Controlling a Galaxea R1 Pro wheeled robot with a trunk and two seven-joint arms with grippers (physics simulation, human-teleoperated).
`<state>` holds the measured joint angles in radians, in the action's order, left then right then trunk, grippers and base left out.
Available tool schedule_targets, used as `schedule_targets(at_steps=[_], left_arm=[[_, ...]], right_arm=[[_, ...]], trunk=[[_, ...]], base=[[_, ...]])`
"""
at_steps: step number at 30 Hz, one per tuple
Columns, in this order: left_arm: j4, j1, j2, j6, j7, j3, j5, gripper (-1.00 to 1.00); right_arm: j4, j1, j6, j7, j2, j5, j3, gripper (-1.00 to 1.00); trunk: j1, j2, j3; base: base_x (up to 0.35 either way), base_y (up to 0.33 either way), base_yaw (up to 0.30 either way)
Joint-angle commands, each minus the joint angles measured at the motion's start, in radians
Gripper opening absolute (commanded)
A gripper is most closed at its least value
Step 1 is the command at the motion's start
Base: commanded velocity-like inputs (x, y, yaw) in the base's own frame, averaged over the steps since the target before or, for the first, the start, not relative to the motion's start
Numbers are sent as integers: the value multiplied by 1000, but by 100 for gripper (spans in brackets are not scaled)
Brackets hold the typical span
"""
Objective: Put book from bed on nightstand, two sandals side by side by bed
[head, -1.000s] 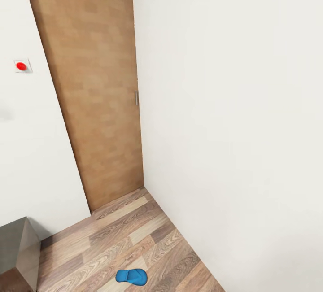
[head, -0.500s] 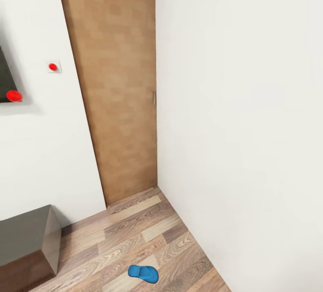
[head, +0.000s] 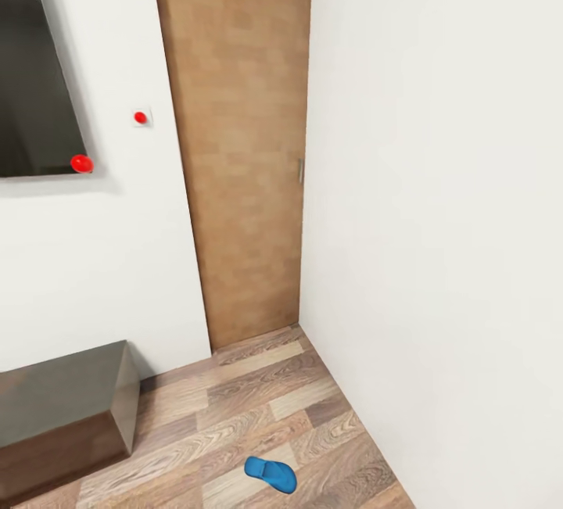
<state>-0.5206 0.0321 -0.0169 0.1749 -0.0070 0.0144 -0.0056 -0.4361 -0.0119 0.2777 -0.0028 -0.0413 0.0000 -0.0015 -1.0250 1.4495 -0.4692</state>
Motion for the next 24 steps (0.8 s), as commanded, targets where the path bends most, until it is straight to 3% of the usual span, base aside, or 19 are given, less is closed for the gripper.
schedule_targets(at_steps=[1,24], left_arm=[[-1,0,0,2,-1,0,-1,100],[-1,0,0,4,-1,1,-1,100]], right_arm=[[0,0,3,0,0,0,0,100],[0,0,3,0,0,0,0,100]], trunk=[[0,0,-1],[0,0,-1]], base=[[0,0,251],[0,0,251]])
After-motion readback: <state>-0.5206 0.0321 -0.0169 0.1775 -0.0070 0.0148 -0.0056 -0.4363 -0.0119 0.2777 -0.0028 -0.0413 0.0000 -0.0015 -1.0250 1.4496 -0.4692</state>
